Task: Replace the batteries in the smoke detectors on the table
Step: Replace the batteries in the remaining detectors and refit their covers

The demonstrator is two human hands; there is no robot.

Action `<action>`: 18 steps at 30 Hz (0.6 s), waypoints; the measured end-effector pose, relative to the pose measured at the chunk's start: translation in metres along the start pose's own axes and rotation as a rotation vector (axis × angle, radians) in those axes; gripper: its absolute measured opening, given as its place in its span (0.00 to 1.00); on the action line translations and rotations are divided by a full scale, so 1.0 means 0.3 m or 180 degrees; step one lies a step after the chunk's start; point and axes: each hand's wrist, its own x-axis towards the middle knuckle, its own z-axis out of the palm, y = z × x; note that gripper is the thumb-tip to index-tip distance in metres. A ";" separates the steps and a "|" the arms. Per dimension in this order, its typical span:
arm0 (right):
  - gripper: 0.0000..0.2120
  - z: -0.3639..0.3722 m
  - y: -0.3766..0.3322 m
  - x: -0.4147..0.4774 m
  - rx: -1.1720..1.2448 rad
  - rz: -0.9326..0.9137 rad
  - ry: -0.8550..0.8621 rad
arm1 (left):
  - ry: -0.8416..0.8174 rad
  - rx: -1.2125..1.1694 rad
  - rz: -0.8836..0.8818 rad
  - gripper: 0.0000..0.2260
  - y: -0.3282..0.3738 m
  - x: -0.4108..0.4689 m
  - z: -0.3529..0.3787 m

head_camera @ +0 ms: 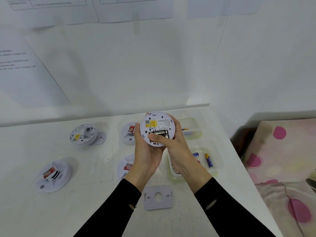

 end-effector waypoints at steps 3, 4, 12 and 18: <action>0.42 0.006 -0.028 -0.015 -0.0206 0.0089 -0.0224 | -0.0019 -0.0028 0.0011 0.29 0.015 0.004 -0.017; 0.43 0.004 -0.043 -0.026 -0.0332 0.0082 -0.0264 | -0.0029 -0.0060 0.0004 0.30 0.024 0.006 -0.026; 0.11 -0.093 0.067 -0.243 -0.2228 -0.1525 -0.0683 | 0.0087 -0.0336 -0.0035 0.31 0.137 -0.020 -0.182; 0.24 -0.201 0.247 -0.320 -0.4042 -0.1426 -0.2361 | 0.0056 -0.0547 0.0081 0.28 0.164 -0.097 -0.256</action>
